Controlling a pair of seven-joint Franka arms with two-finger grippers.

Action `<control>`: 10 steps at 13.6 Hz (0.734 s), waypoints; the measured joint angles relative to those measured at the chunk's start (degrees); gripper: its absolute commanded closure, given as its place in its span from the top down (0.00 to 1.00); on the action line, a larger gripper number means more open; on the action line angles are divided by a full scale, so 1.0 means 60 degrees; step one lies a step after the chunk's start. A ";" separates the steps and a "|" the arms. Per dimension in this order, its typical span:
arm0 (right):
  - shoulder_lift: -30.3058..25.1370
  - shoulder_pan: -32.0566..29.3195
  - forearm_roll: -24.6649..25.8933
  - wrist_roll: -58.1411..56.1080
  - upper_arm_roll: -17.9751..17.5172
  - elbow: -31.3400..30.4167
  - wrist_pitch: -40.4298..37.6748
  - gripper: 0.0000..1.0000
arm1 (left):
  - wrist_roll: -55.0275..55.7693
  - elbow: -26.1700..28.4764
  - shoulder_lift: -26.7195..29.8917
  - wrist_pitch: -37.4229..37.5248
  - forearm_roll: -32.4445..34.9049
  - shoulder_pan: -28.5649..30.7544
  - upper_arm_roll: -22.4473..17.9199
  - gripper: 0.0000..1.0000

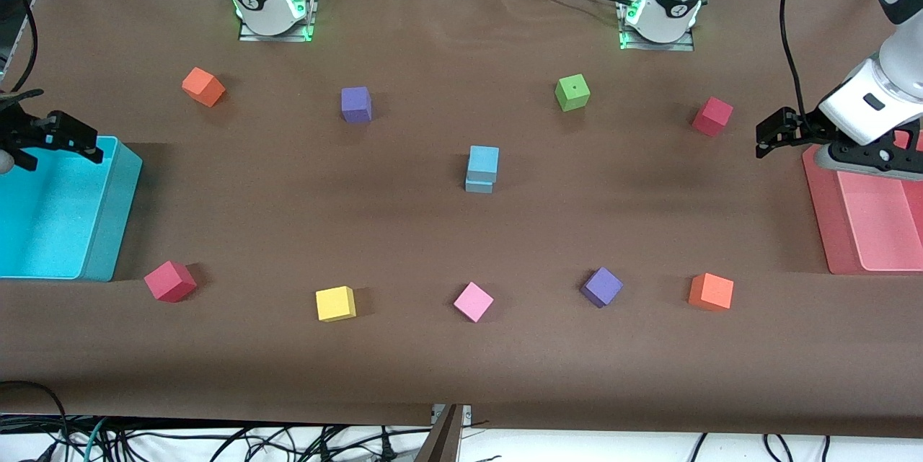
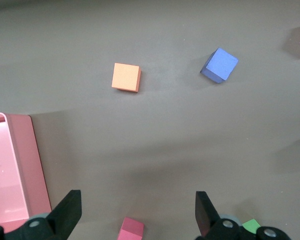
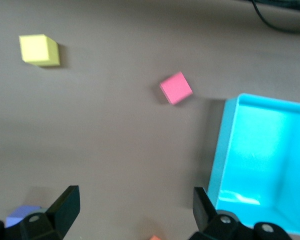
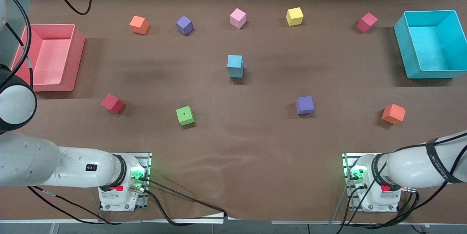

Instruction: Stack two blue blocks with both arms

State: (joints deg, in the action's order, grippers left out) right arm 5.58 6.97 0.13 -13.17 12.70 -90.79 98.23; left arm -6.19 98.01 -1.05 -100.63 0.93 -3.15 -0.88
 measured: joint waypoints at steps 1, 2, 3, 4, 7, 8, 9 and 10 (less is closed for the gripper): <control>-0.0057 -0.0166 0.0042 -0.0001 0.0001 -0.0198 0.0004 1.00 | 0.0000 0.0001 0.0021 0.0000 0.0000 0.0000 0.0004 1.00; -0.0063 -0.0304 0.0042 -0.0003 -0.0008 -0.0269 0.0005 1.00 | 0.0000 0.0001 0.0026 0.0000 0.0000 0.0001 0.0013 1.00; -0.0069 -0.0390 0.0041 0.0028 -0.0064 -0.0277 0.0002 1.00 | 0.0000 0.0002 0.0027 0.0000 0.0000 0.0001 0.0034 1.00; -0.0090 -0.0427 0.0041 0.0312 -0.0167 -0.0276 -0.0016 1.00 | 0.0000 0.0002 0.0038 0.0000 0.0000 0.0001 0.0046 1.00; -0.0148 -0.0439 0.0041 0.1684 -0.0603 -0.0276 -0.0255 1.00 | 0.0001 0.0001 0.0199 0.0082 0.0000 0.0023 0.0046 1.00; -0.0148 -0.0442 0.0041 0.1875 -0.0691 -0.0276 -0.0297 1.00 | 0.0002 0.0001 0.0257 0.0137 0.0000 0.0023 0.0047 1.00; -0.0149 -0.0463 0.0041 0.1942 -0.0723 -0.0277 -0.0323 1.00 | 0.0004 0.0001 0.0289 0.0160 0.0000 0.0024 0.0047 1.00; -0.0148 -0.0498 0.0041 0.1951 -0.0726 -0.0277 -0.0334 1.00 | 0.0004 0.0001 0.0294 0.0179 0.0000 0.0040 0.0079 1.00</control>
State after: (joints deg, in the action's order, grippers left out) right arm 4.69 3.98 0.38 -1.47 8.35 -92.45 96.23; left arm -6.17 98.01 0.71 -99.56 0.93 -2.91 -0.40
